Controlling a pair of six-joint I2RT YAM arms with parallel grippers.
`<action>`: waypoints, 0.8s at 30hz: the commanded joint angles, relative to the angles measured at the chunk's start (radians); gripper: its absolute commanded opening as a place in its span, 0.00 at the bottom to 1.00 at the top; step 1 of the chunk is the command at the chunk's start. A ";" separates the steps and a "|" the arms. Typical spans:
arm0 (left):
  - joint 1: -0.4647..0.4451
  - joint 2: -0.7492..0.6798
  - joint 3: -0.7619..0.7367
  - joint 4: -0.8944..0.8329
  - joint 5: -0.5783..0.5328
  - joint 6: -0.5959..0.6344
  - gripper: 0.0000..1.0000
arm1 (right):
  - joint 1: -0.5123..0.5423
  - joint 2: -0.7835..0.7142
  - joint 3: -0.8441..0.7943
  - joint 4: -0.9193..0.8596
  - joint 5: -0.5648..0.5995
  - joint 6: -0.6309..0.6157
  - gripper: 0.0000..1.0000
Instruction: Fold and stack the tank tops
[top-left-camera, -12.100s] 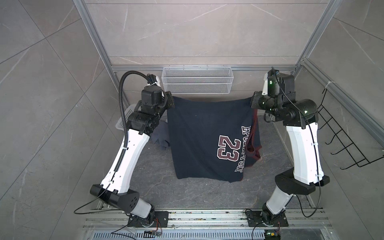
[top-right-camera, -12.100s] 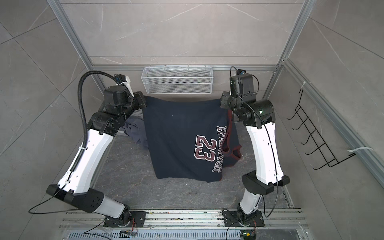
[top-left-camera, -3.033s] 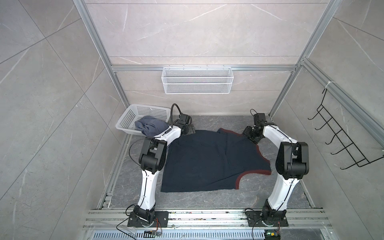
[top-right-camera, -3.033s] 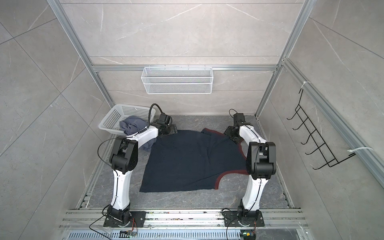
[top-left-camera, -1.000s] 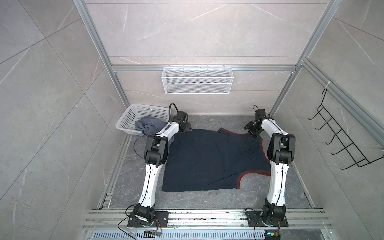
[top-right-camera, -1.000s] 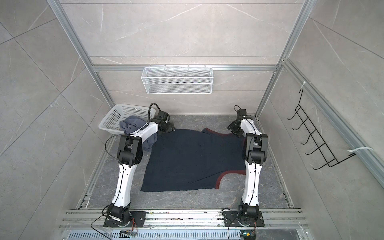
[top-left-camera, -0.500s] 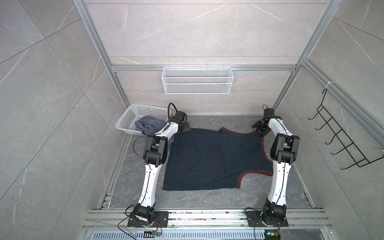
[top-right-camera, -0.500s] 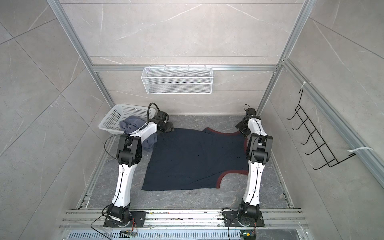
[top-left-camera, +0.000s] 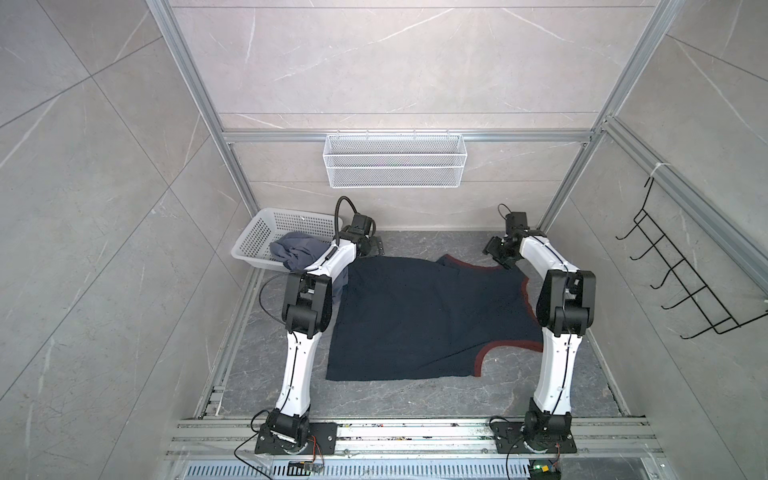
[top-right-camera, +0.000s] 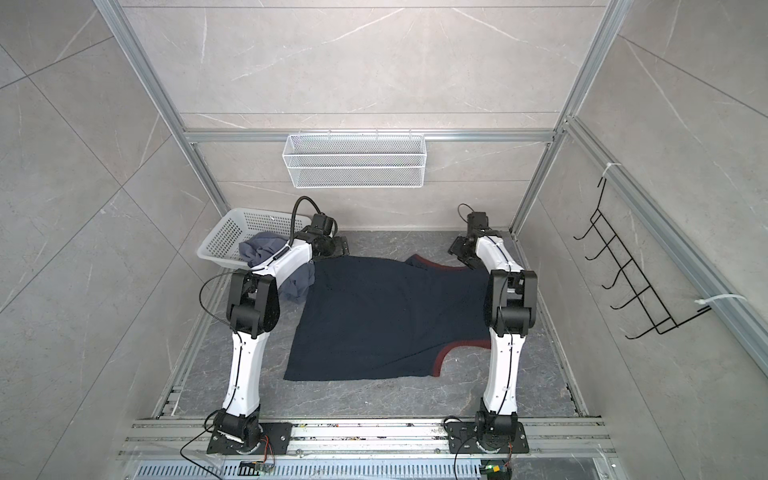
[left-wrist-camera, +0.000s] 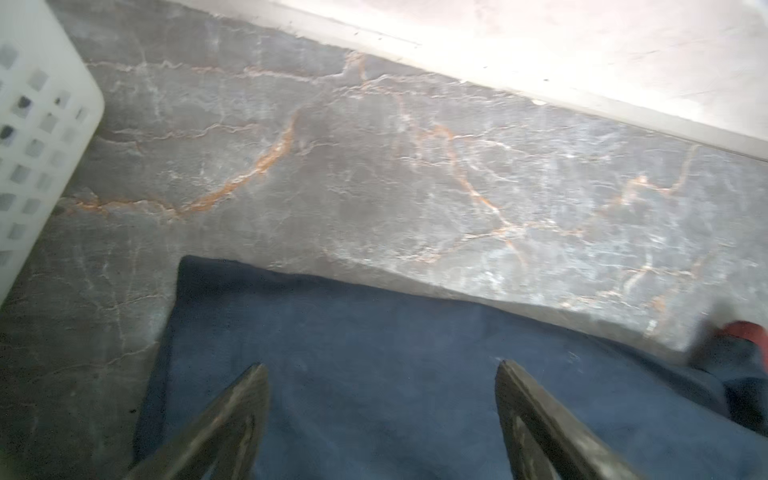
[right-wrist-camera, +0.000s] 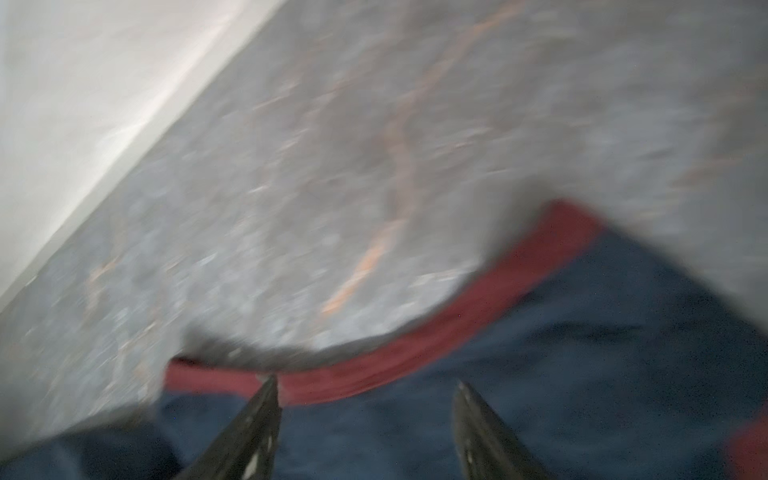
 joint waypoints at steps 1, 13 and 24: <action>-0.011 -0.024 0.019 -0.024 -0.004 0.024 0.87 | 0.052 0.034 0.046 0.002 -0.047 -0.038 0.66; -0.010 0.054 0.040 -0.052 0.010 0.026 0.85 | 0.148 0.263 0.336 -0.102 -0.196 -0.064 0.60; -0.011 0.024 -0.092 0.009 0.032 -0.017 0.85 | 0.184 0.310 0.334 -0.072 -0.214 -0.040 0.58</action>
